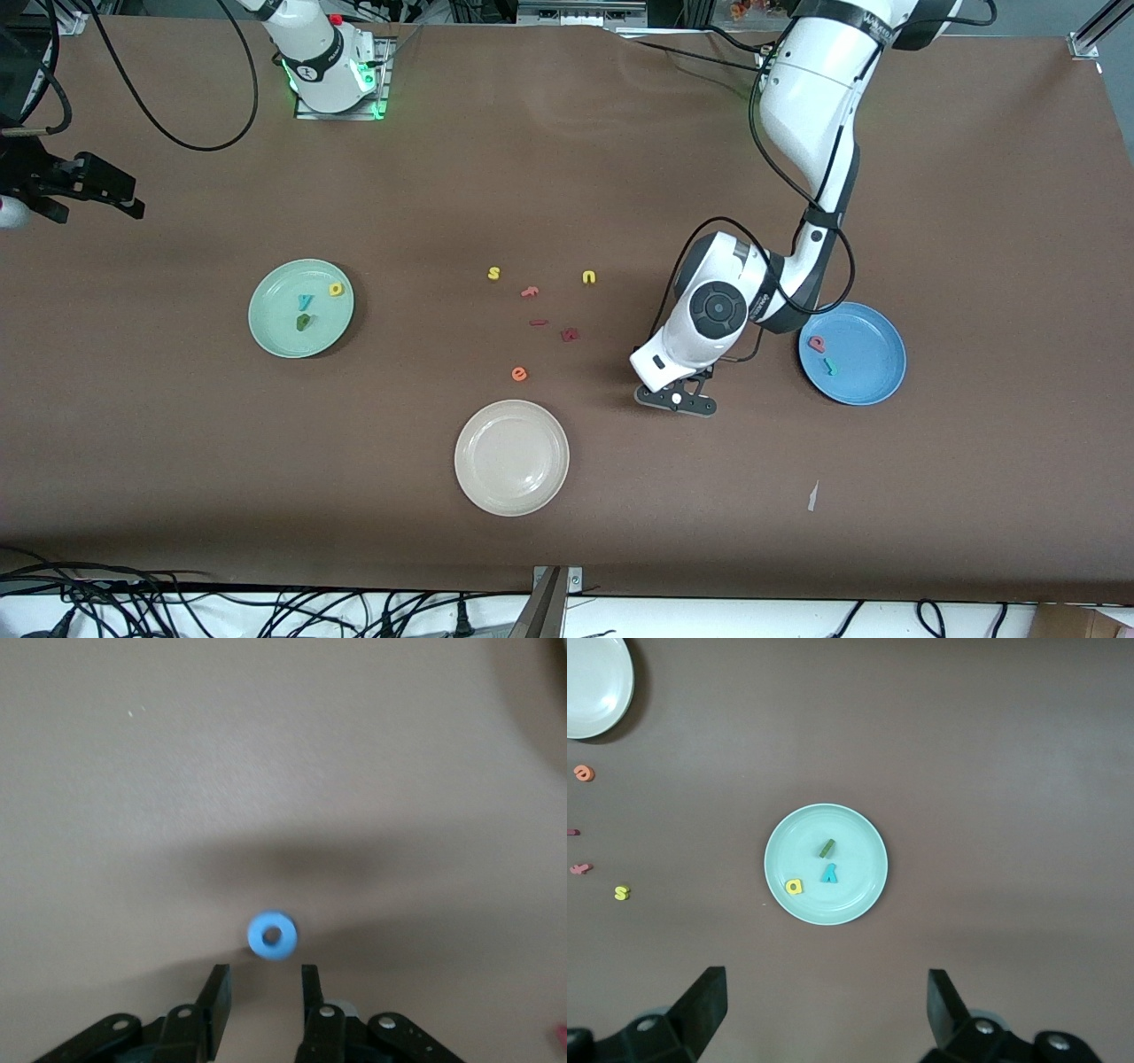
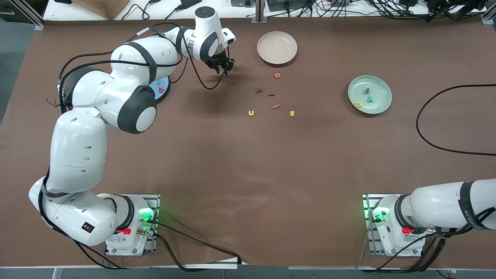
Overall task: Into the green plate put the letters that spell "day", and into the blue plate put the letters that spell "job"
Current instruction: 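Grasp the blue o with the left gripper, then carry the blue o to the blue plate and open the left gripper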
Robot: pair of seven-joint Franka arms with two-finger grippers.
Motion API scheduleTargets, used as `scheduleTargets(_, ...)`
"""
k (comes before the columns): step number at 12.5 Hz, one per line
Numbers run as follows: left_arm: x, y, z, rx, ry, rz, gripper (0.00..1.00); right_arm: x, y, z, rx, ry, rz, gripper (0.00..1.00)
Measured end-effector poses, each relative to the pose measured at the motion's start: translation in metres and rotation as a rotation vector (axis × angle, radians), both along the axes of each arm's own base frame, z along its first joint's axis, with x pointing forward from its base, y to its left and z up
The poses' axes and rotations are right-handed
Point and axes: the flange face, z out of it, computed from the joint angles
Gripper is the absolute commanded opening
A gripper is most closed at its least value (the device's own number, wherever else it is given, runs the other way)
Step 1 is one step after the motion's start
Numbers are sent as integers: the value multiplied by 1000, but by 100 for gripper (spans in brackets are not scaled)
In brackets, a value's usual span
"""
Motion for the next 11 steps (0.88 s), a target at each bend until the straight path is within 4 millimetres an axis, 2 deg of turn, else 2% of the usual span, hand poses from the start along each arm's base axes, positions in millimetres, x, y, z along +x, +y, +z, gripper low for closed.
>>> scheduleTargets(3, 3, -3, -12, 3, -18, -3, 41, 7, 3, -1, -10, -4, 10, 100)
scheduleTargets(9, 2, -4, -22, 4, -25, -5, 43, 13, 1, -2, -11, -4, 8, 100)
scheduleTargets(10, 2, -4, -22, 4, -25, -5, 40, 13, 2, -2, -11, -4, 9, 100)
scheduleTargets(11, 2, -4, -22, 4, -25, -5, 29, 13, 2, -2, -11, -4, 9, 100)
